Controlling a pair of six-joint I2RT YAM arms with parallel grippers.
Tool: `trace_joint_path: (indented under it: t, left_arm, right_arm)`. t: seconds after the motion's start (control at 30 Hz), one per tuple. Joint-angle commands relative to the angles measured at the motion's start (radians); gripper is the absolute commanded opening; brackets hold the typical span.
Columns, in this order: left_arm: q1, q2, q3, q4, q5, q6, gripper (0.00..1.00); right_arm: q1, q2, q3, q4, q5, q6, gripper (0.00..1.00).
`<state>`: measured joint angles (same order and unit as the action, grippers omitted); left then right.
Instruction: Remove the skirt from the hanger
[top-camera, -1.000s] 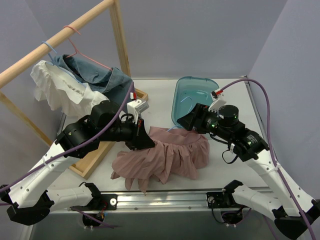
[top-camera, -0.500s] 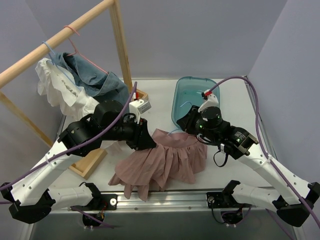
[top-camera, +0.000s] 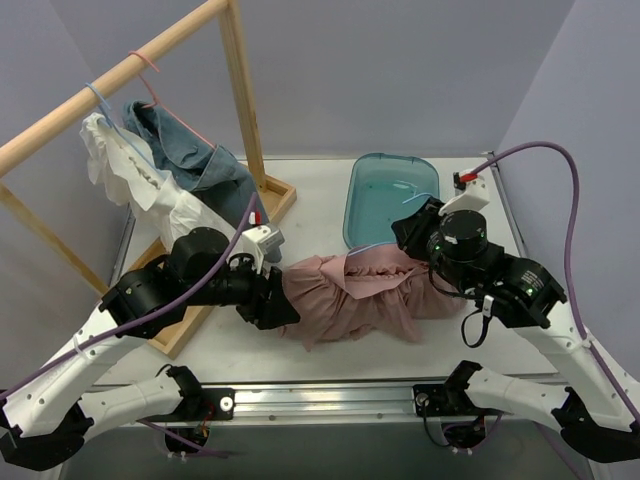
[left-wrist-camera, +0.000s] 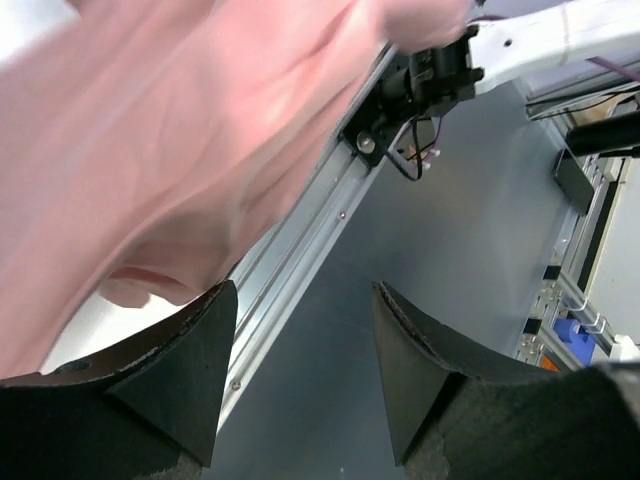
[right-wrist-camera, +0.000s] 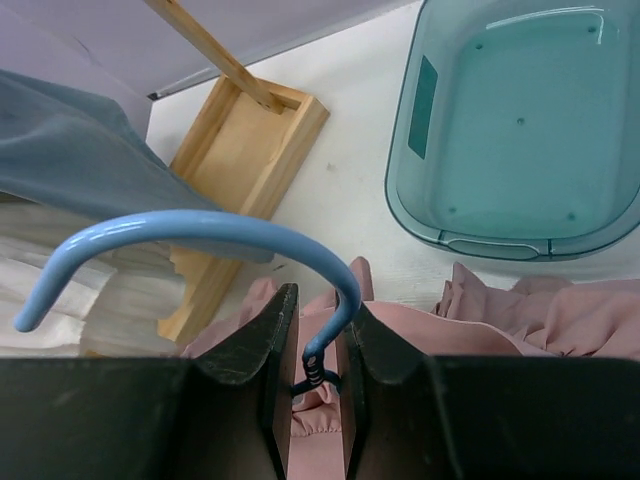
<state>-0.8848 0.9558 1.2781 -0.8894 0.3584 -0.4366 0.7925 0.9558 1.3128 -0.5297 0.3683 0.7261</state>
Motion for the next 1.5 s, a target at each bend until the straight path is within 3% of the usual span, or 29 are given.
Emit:
trace_joint_path:
  t: [0.0, 0.2, 0.33, 0.43, 0.57, 0.8, 1.07, 1.17, 1.2, 1.27, 1.47]
  left_arm:
    - [-0.008, -0.006, -0.008, 0.044, 0.005, 0.001, 0.65]
    - [-0.006, -0.017, 0.085, 0.03, -0.199, 0.064, 0.66]
    - [-0.006, -0.126, 0.101, 0.176, -0.211, 0.156, 0.69]
    - [-0.006, -0.114, 0.133, 0.207, -0.148, 0.225, 0.74]
    - [-0.006, -0.014, 0.233, 0.115, -0.03, 0.306, 0.75]
    - [-0.006, -0.054, 0.124, 0.17, 0.221, 0.294, 0.83]
    - [-0.006, -0.068, 0.072, 0.118, 0.205, 0.292, 0.83]
    - [-0.006, -0.054, 0.075, 0.09, 0.205, 0.297, 0.74]
    - [-0.006, -0.046, 0.076, 0.078, 0.194, 0.302, 0.59]
    - [-0.006, -0.038, 0.081, 0.034, 0.163, 0.308, 0.42]
    - [-0.006, -0.054, 0.021, 0.056, 0.143, 0.271, 0.03]
  right_arm:
    - [-0.001, 0.0, 0.063, 0.008, 0.021, 0.007, 0.0]
    - [-0.003, 0.0, 0.1, -0.021, -0.038, -0.004, 0.0]
    - [-0.001, -0.011, 0.098, -0.033, -0.086, -0.01, 0.0]
    - [-0.003, -0.014, 0.097, -0.046, -0.114, -0.011, 0.0]
    - [-0.001, -0.028, 0.103, -0.038, -0.147, -0.016, 0.0]
    - [-0.001, -0.019, 0.177, -0.079, -0.144, -0.027, 0.0]
    - [-0.001, -0.009, 0.221, -0.081, -0.155, -0.034, 0.0]
    - [-0.001, -0.014, 0.236, -0.085, -0.14, -0.034, 0.0]
    - [-0.001, -0.014, 0.244, -0.088, -0.135, -0.036, 0.0]
    - [-0.001, -0.009, 0.261, -0.111, -0.109, -0.04, 0.0]
    - [-0.001, -0.014, 0.298, -0.131, -0.088, -0.045, 0.0]
